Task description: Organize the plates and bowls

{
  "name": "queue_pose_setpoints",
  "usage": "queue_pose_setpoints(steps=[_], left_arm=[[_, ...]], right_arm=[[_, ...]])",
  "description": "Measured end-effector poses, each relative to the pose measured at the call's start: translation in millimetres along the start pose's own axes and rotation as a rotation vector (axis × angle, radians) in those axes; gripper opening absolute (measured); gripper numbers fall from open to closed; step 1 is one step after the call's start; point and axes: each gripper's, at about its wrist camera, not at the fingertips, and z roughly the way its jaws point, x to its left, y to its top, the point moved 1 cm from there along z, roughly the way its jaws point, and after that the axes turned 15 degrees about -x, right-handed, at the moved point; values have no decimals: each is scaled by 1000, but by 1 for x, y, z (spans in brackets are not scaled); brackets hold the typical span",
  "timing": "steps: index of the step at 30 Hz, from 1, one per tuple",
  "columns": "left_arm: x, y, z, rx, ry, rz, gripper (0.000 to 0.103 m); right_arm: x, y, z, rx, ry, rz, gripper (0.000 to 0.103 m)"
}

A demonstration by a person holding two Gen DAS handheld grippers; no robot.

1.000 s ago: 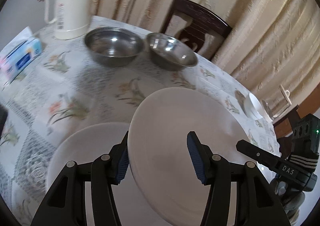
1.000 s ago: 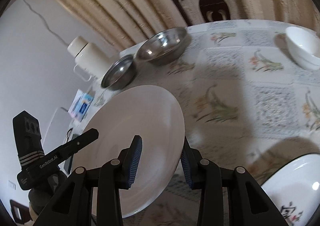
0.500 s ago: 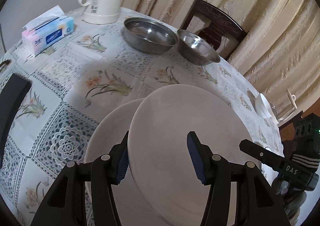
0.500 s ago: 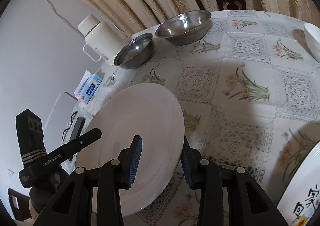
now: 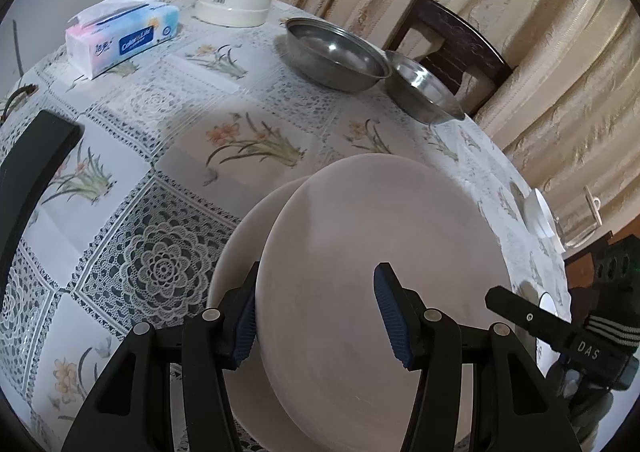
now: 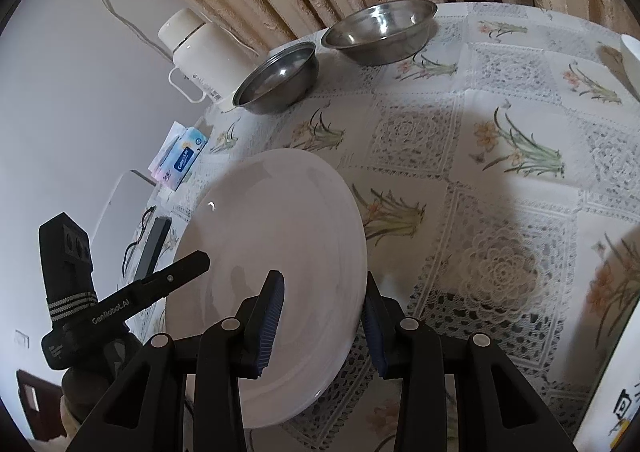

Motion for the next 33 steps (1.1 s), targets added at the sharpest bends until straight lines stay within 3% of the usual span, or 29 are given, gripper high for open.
queue_pose_setpoints(steps=[22,29,33], left_arm=[[6,4,-15,-13,3,-25,56],[0,2,-20,-31,31,29,56],[-8,1,-24,-64,93,130,58]], right_arm=[[2,-3,2,-2,-2,-1,40],[2,-4,1,-9,-5,-5,40],[3,-5,1,-14,-12,-14,41]])
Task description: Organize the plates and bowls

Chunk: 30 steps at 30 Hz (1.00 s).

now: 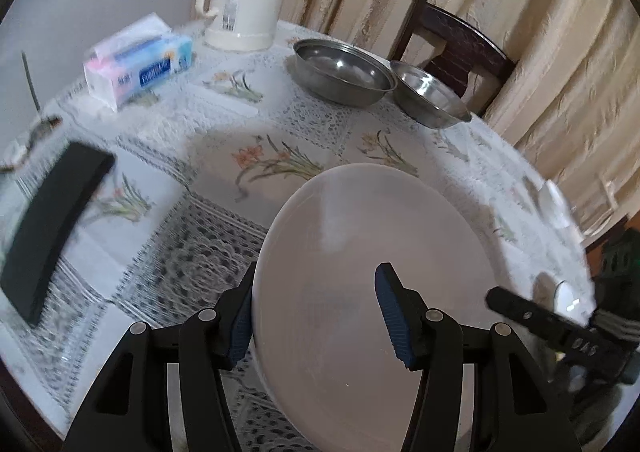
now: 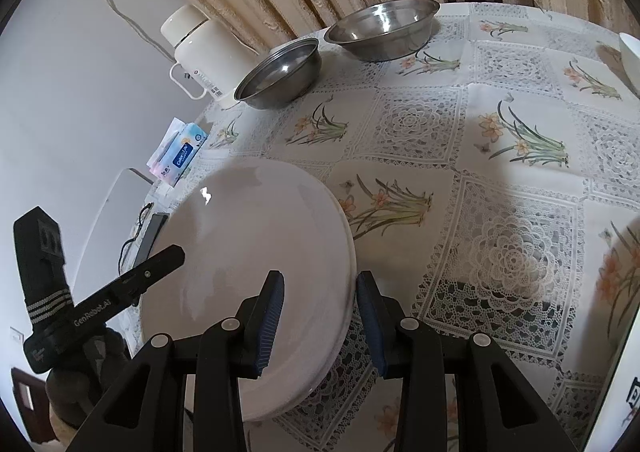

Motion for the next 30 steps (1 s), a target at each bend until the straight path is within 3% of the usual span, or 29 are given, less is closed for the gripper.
queue_pose_setpoints(steps=[2,7,22,30], left_arm=[[-4,1,-4,-40,50,69,59],[-18,2,-12,-80,-1,150,61],[-38,-10,-8,-54,-31,179,61],[-59,-16,-9,-47,-55,202,61]], right_arm=[[0,-1,0,1,1,1,41],[1,-3,0,-5,-4,-4,41],[8,-8,-24,-125,-123,-118,42],[5,-10,-41,-191,-172,-145,47]])
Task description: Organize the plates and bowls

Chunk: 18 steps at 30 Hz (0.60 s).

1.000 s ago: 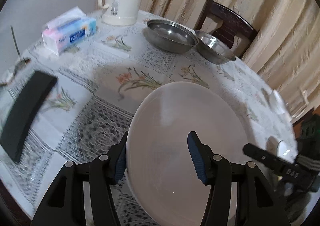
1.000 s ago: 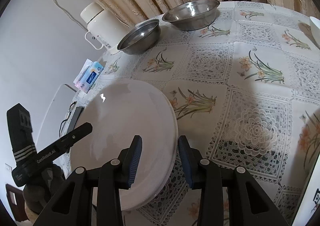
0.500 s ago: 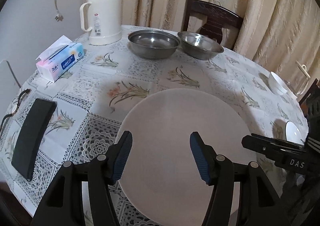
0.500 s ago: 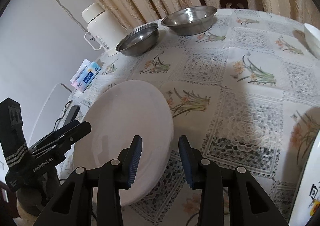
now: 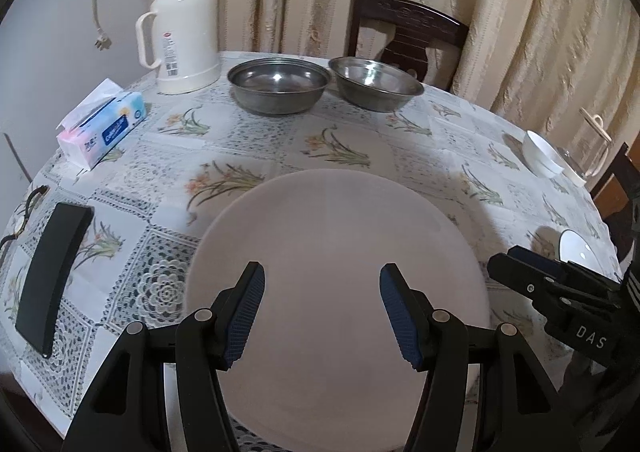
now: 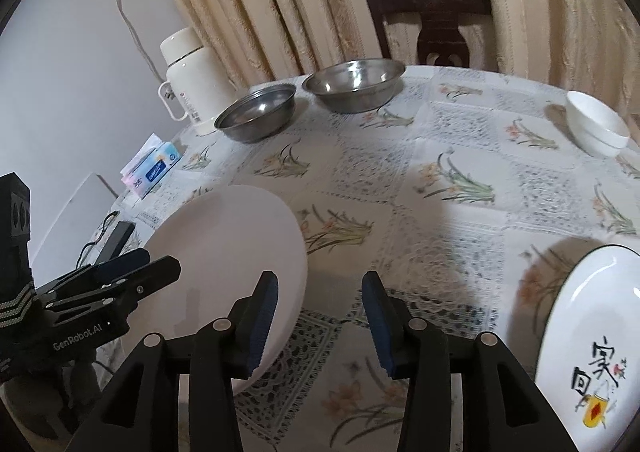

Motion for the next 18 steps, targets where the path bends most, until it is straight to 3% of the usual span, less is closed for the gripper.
queue_pose_setpoints(steps=[18], left_arm=[[-65,1,3,11,-92,74,61]], right_arm=[[-33,1,-34,-91,-135,26,50]])
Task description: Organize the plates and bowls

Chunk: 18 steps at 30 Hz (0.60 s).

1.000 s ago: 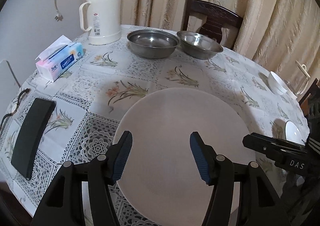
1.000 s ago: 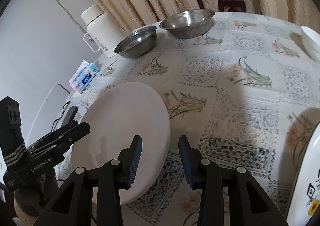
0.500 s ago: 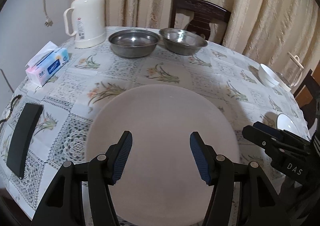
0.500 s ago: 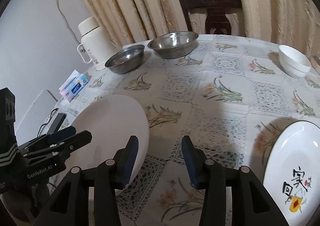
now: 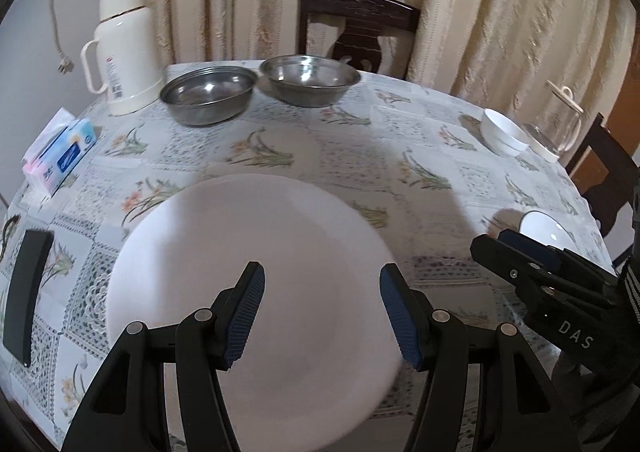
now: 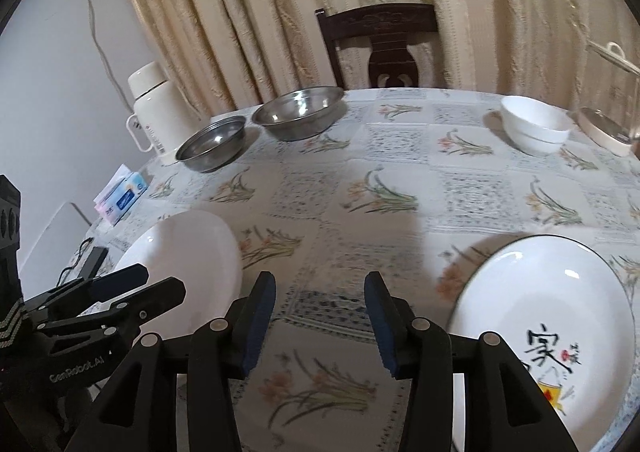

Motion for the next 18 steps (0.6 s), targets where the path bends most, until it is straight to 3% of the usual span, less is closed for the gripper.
queue_pose_setpoints(steps=[18], left_arm=[[-71,-3,21,46,-109,65,61]], right_arm=[[-51,-2,-24,-30,-110,60,56]])
